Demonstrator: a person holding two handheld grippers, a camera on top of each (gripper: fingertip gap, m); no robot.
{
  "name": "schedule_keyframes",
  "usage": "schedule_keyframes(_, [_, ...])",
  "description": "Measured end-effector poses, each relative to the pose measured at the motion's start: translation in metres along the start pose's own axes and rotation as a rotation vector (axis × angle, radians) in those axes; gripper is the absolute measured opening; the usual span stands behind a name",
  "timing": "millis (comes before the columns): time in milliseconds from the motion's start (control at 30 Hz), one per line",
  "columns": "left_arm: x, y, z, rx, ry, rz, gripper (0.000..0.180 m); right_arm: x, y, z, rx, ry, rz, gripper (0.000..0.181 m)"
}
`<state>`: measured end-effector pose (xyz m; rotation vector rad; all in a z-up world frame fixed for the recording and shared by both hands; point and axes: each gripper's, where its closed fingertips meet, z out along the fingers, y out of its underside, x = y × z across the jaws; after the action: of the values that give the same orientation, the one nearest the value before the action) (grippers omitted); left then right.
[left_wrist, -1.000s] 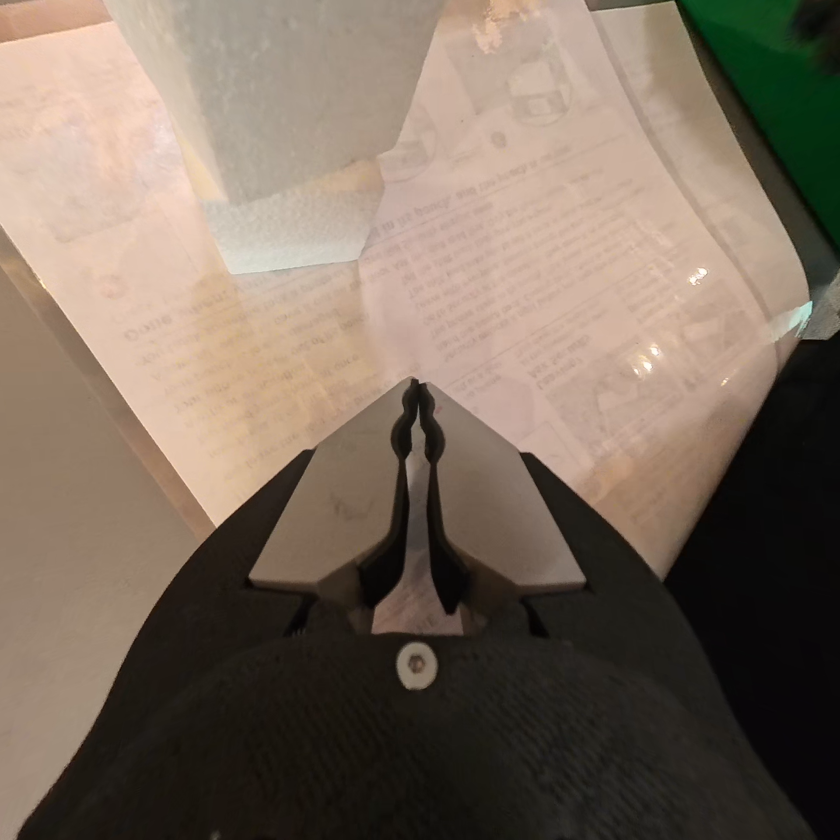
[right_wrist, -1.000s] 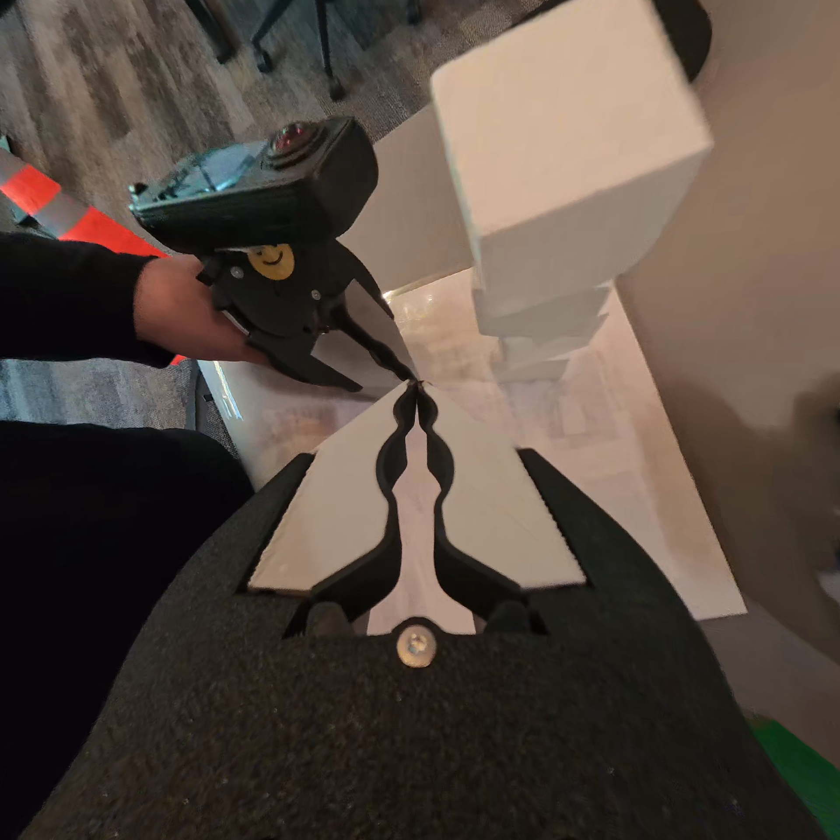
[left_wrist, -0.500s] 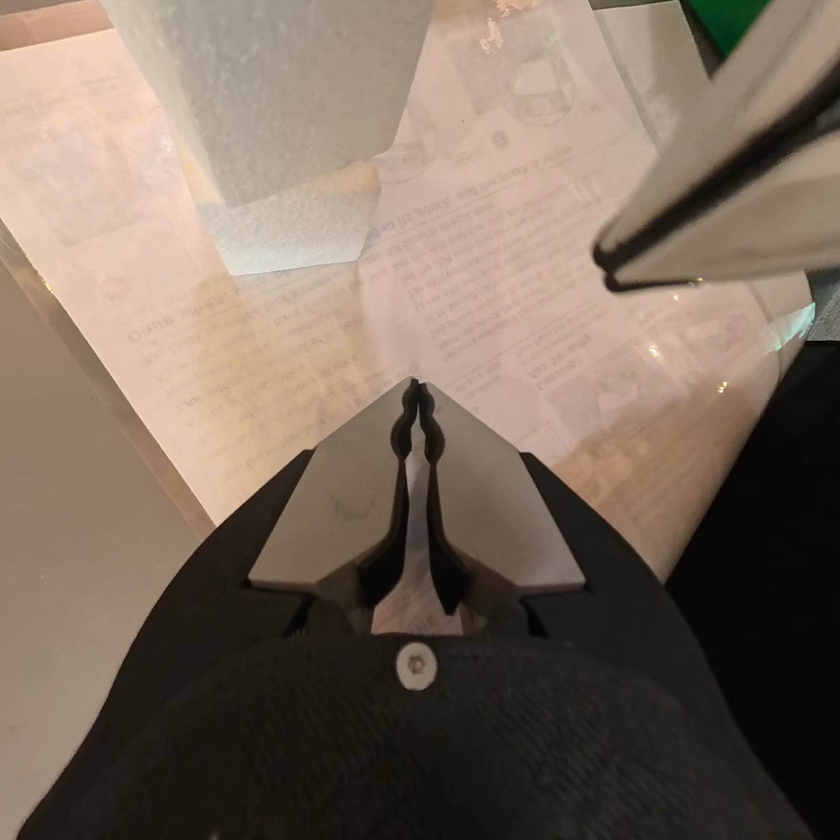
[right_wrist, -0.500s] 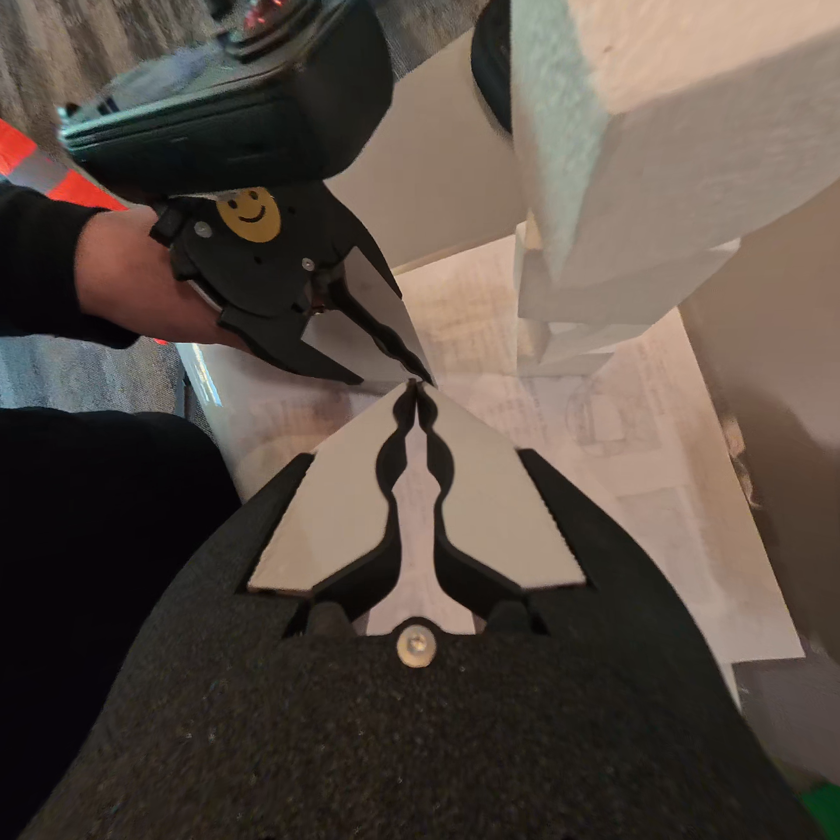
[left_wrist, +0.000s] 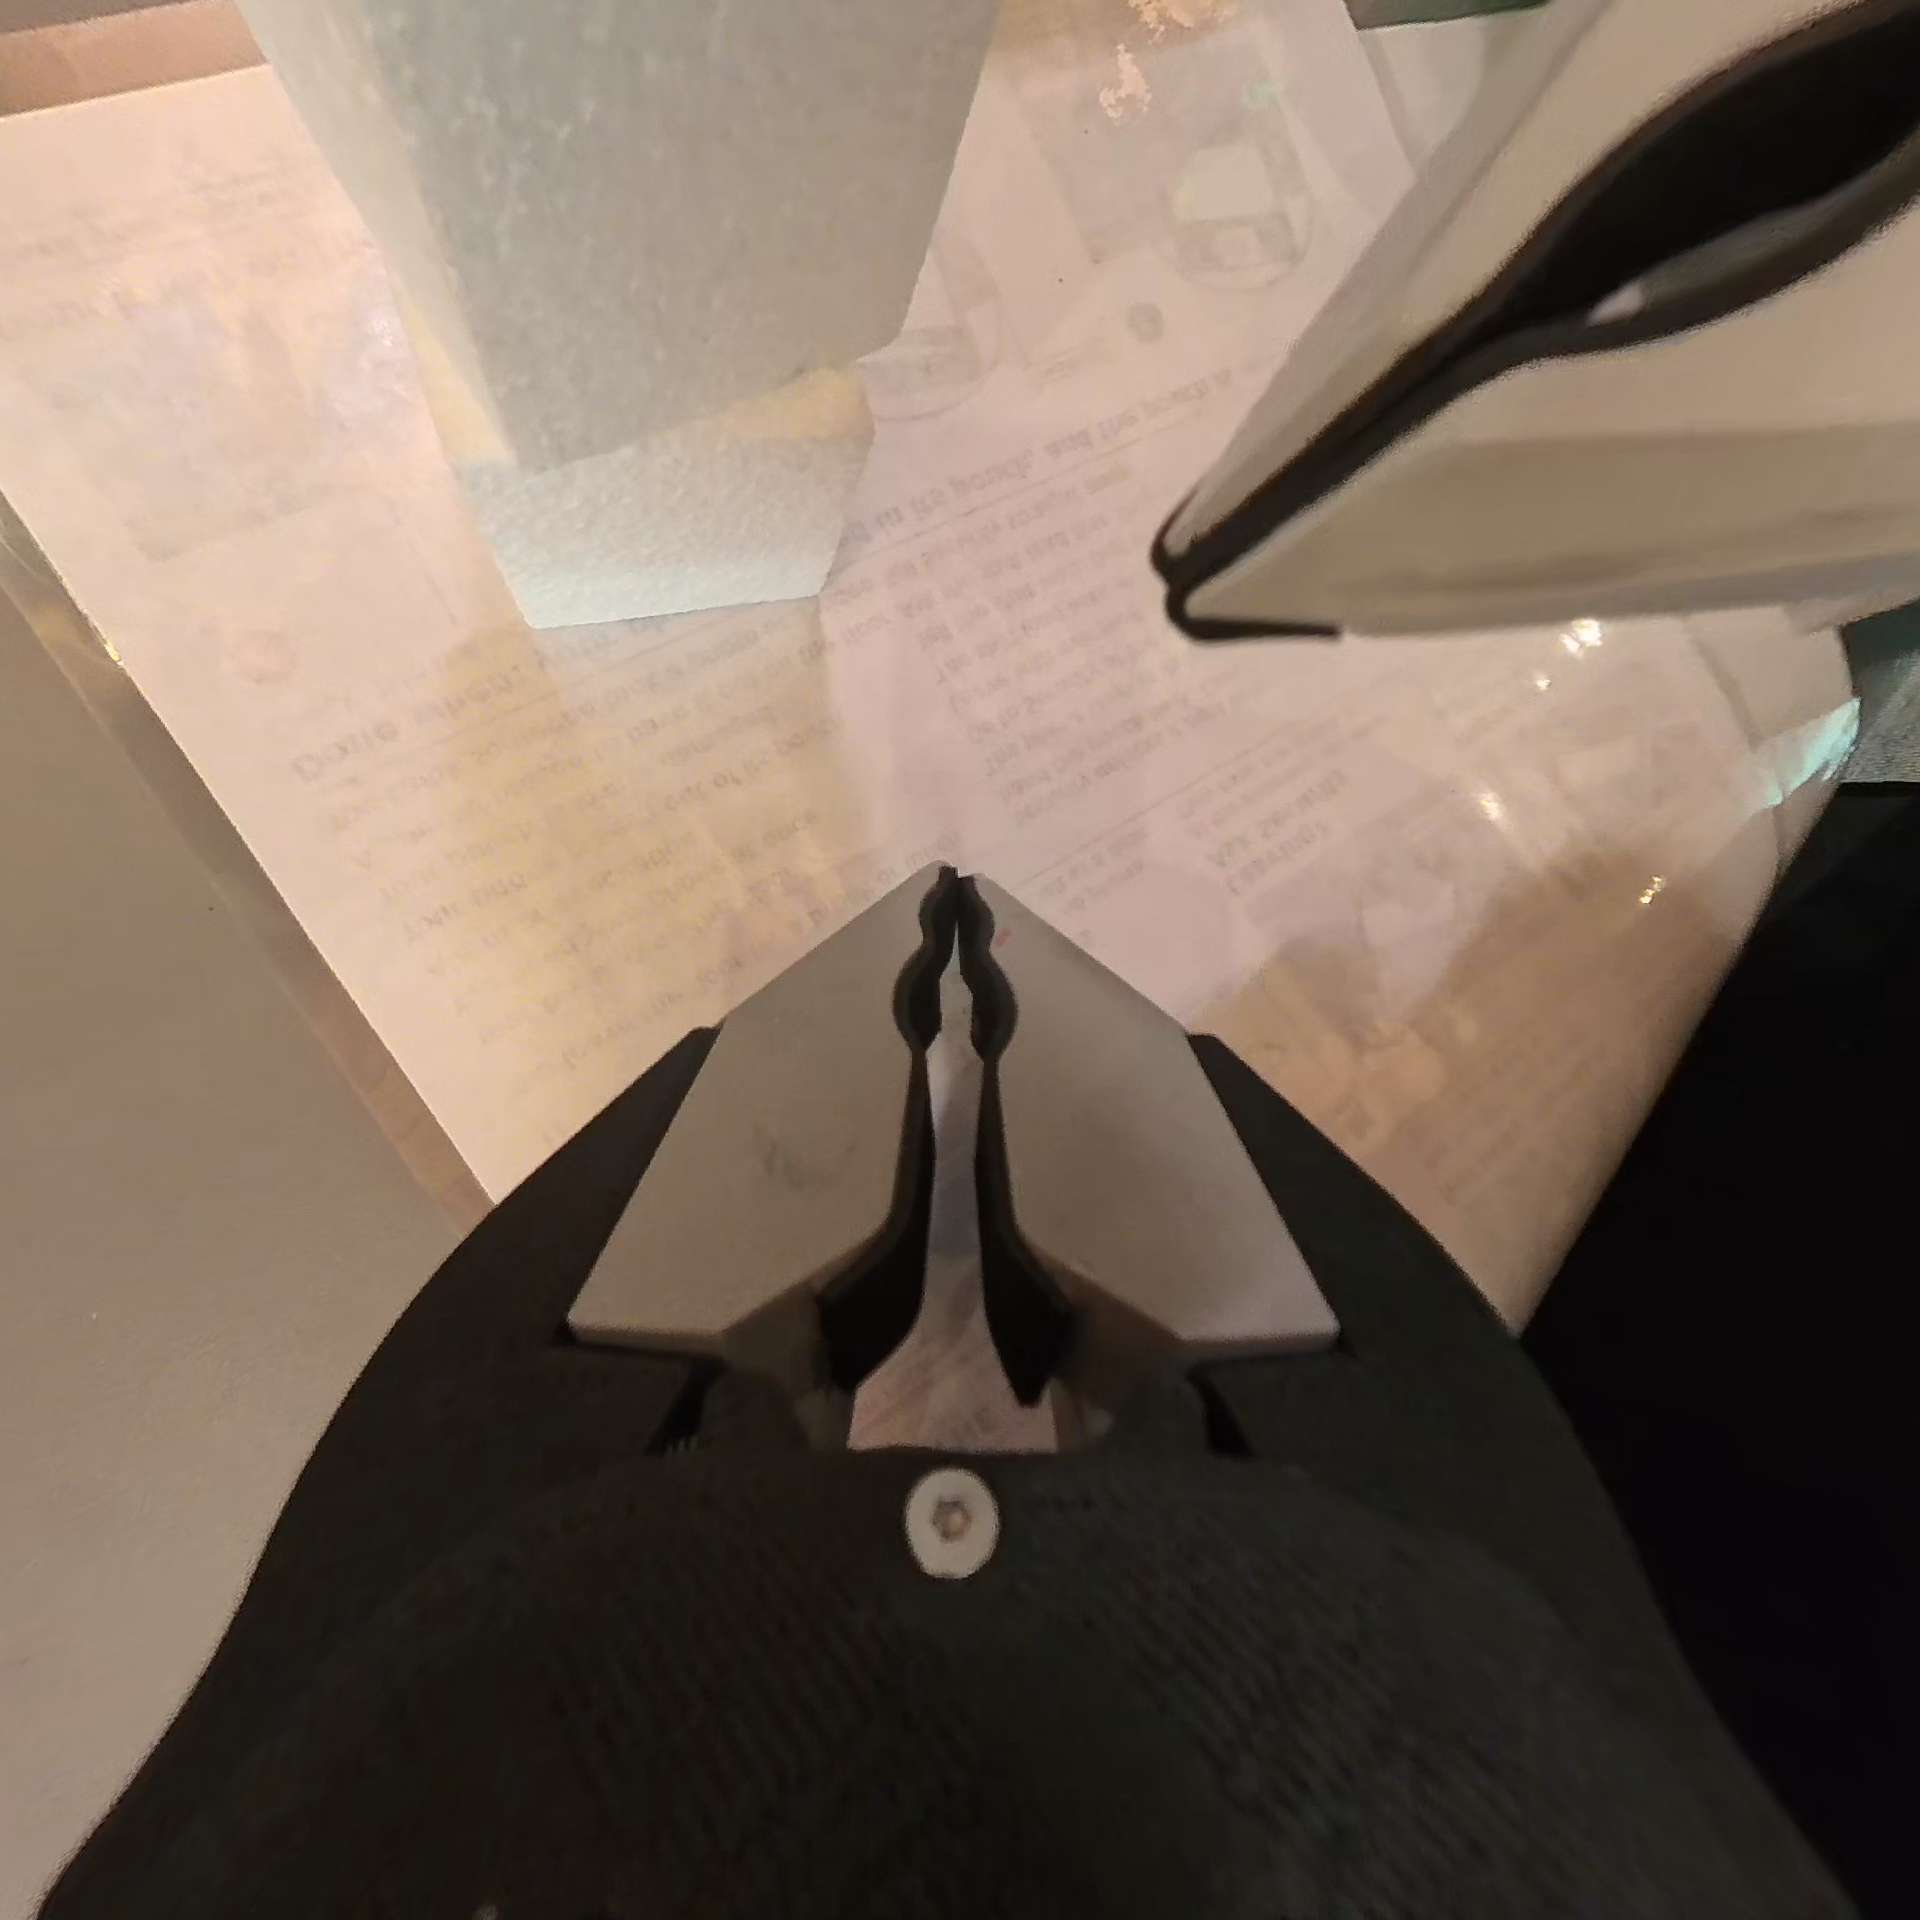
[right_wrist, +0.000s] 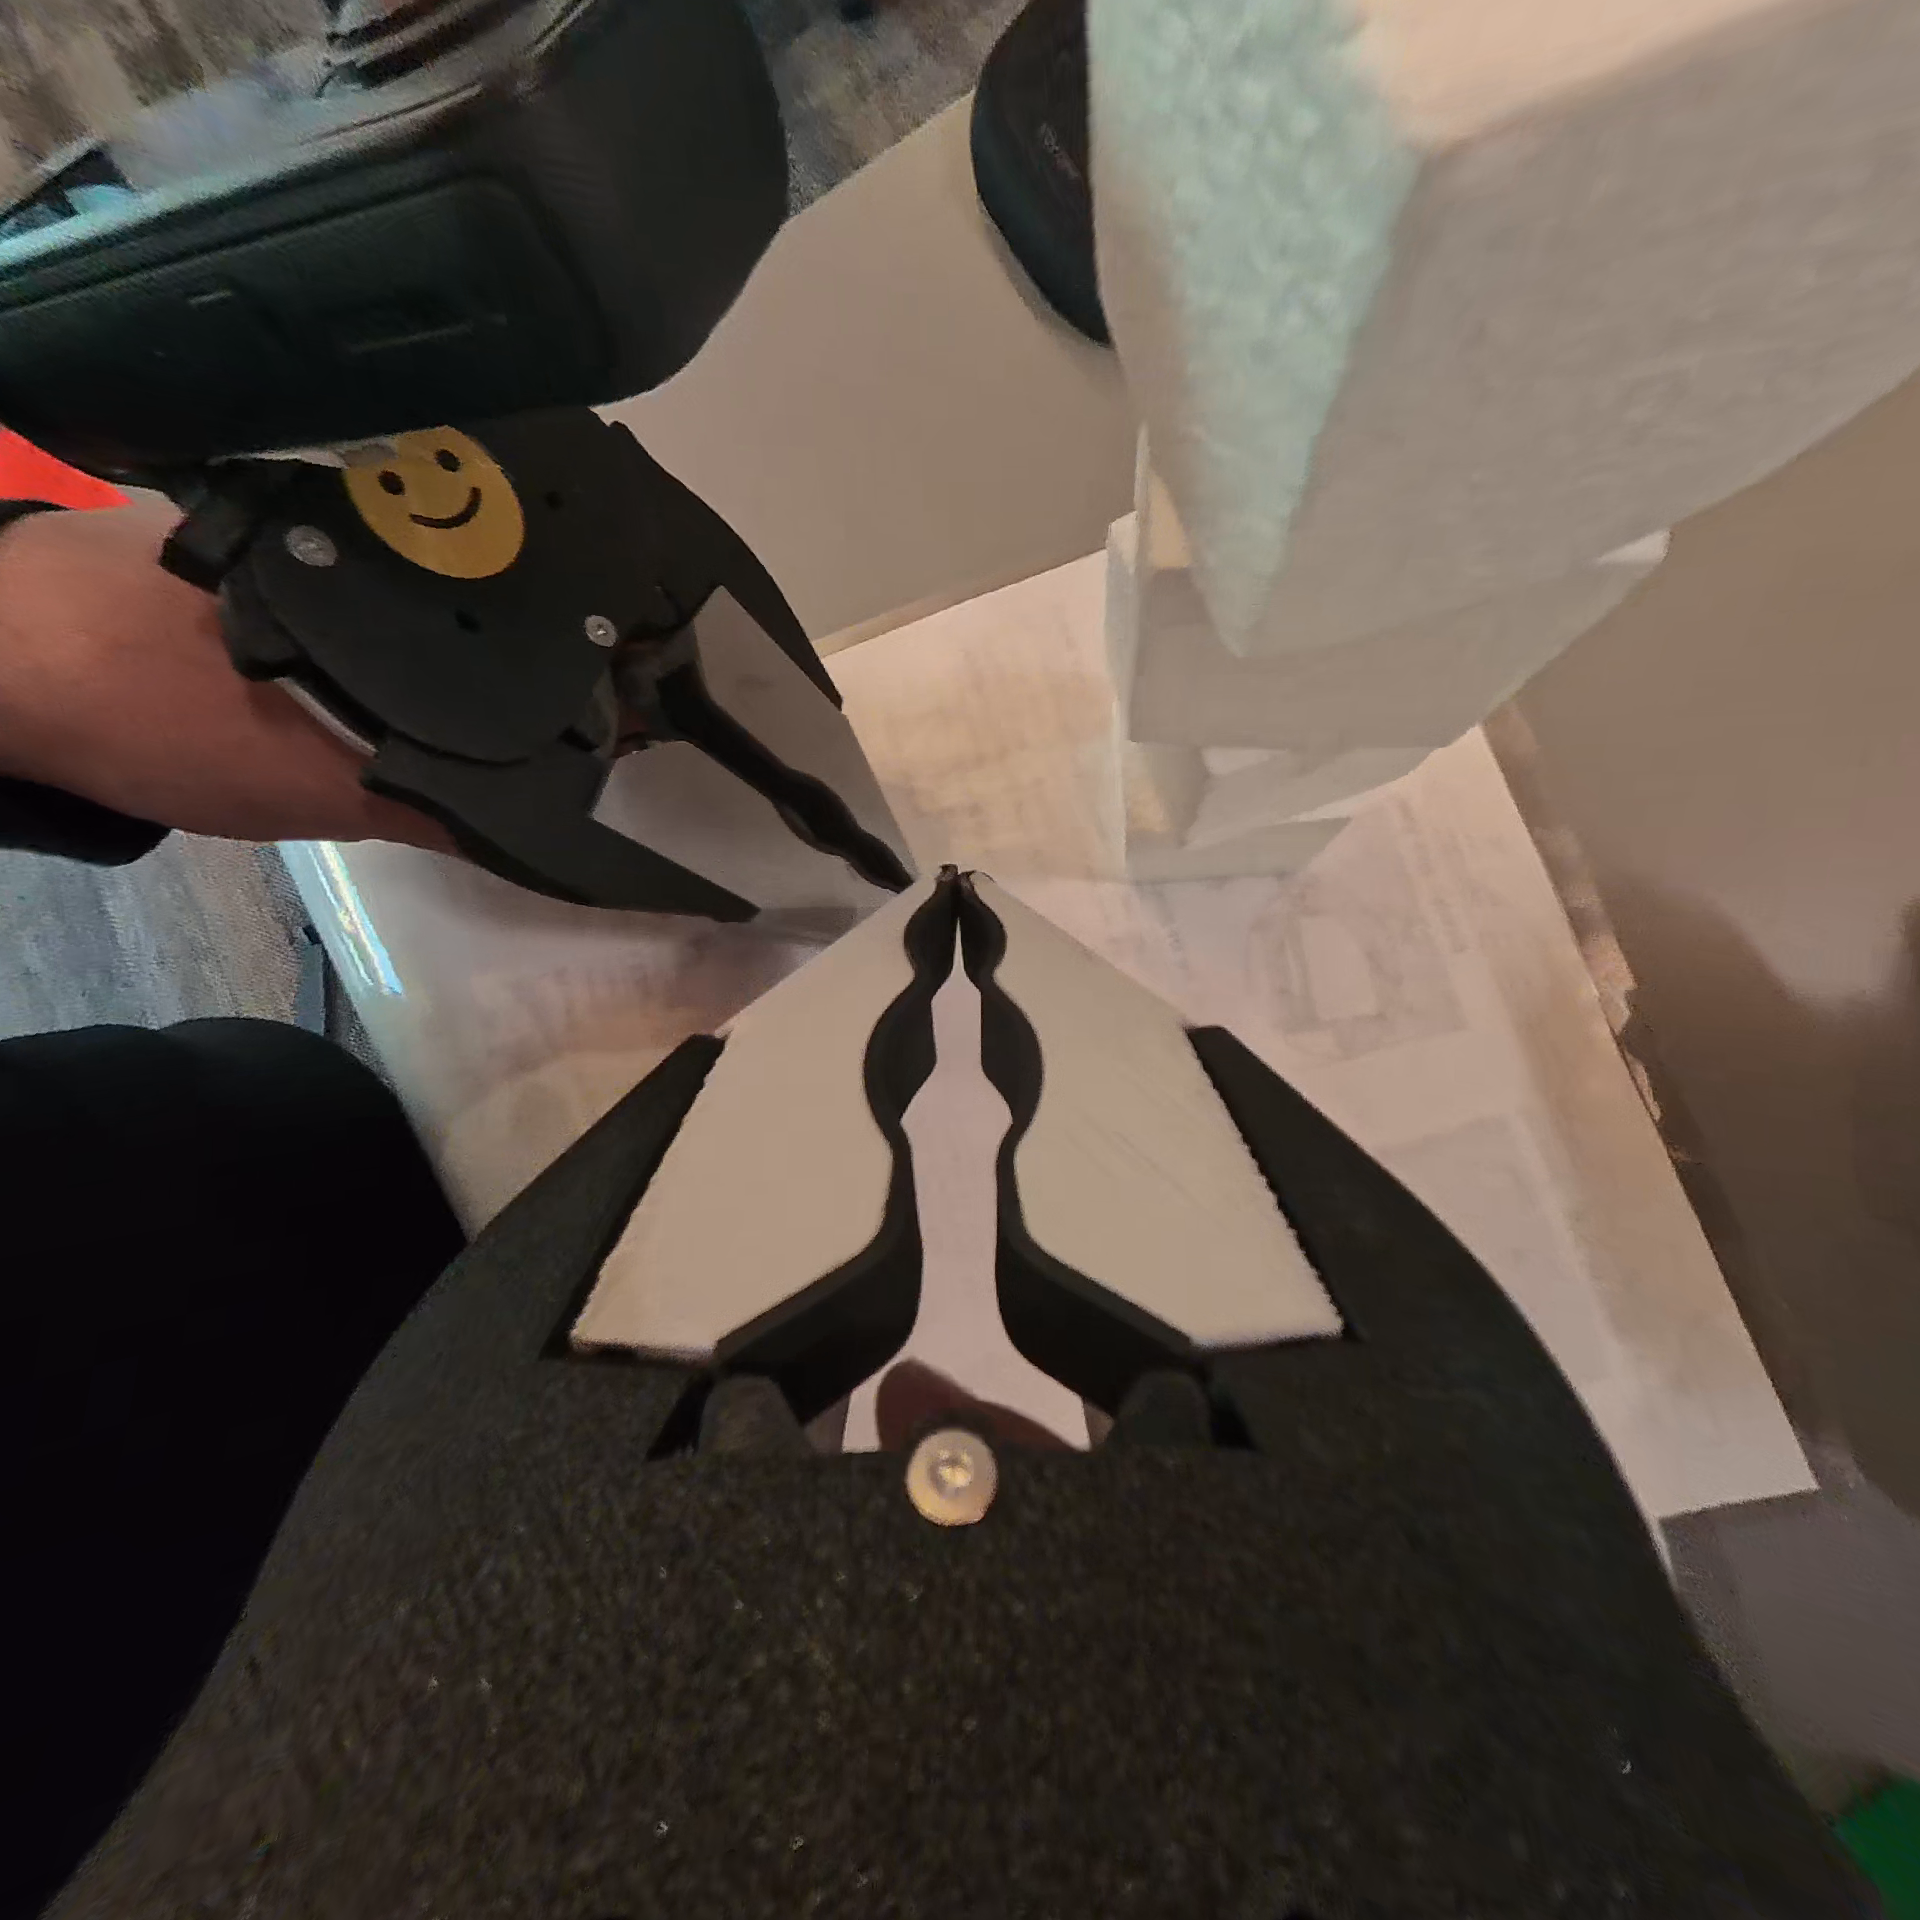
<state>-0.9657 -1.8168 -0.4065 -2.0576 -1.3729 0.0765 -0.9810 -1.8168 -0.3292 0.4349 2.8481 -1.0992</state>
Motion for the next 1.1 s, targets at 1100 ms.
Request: schedule_keyframes(1100, [0.0, 0.0, 0.0, 0.014, -0.006, -0.009, 0.0, -0.01, -0.003, 0.017, 0.002, -0.016, 0.003, 0.0])
